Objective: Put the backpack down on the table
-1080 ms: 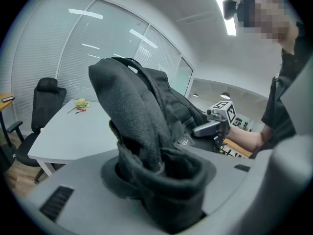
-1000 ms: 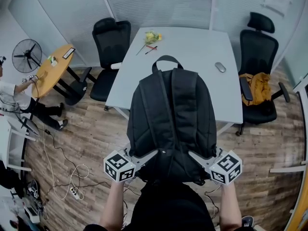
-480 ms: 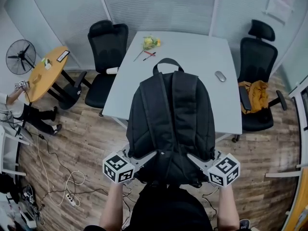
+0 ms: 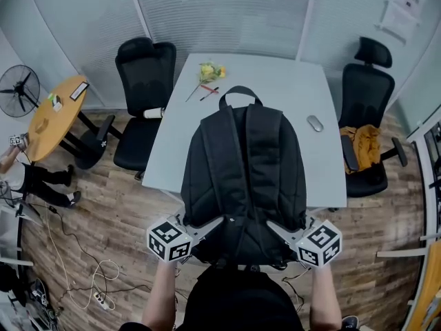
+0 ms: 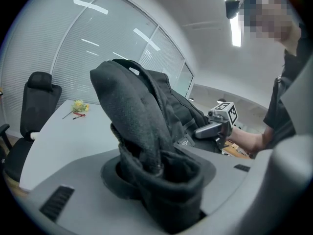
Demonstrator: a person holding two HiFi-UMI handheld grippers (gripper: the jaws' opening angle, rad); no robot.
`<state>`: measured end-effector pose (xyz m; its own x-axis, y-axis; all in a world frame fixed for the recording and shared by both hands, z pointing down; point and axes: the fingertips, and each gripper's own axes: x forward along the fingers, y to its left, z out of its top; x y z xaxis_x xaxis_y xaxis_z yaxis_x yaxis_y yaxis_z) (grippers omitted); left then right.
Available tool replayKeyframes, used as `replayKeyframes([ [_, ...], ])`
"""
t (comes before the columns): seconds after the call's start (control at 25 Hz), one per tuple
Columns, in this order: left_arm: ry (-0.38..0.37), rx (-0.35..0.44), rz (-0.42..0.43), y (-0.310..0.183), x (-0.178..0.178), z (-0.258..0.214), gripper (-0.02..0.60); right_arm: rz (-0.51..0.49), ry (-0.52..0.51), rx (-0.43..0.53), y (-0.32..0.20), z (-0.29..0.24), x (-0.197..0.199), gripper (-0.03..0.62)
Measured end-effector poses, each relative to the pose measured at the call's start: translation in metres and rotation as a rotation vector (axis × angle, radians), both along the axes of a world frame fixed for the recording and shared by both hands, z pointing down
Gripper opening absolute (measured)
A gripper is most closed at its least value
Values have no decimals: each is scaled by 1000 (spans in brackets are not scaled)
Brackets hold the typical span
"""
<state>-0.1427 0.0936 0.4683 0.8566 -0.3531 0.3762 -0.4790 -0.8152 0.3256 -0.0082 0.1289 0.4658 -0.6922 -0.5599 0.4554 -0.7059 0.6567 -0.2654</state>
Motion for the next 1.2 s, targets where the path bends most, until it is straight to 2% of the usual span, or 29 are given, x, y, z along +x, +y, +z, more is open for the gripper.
replayKeyframes([
  [0.36, 16, -2, 41, -59, -21, -1, 173, 46, 12, -4, -53, -2, -23, 182],
  [0.72, 23, -47, 77, -82, -33, 16, 169, 89, 20, -51, -70, 11, -38, 181],
  [1.0, 41, -100, 94, -91, -26, 28, 167, 108, 38, -105, -77, 19, -31, 181],
  [1.2, 22, -121, 88, -102, -20, 40, 167, 107, 25, -135, -88, 31, -25, 181],
])
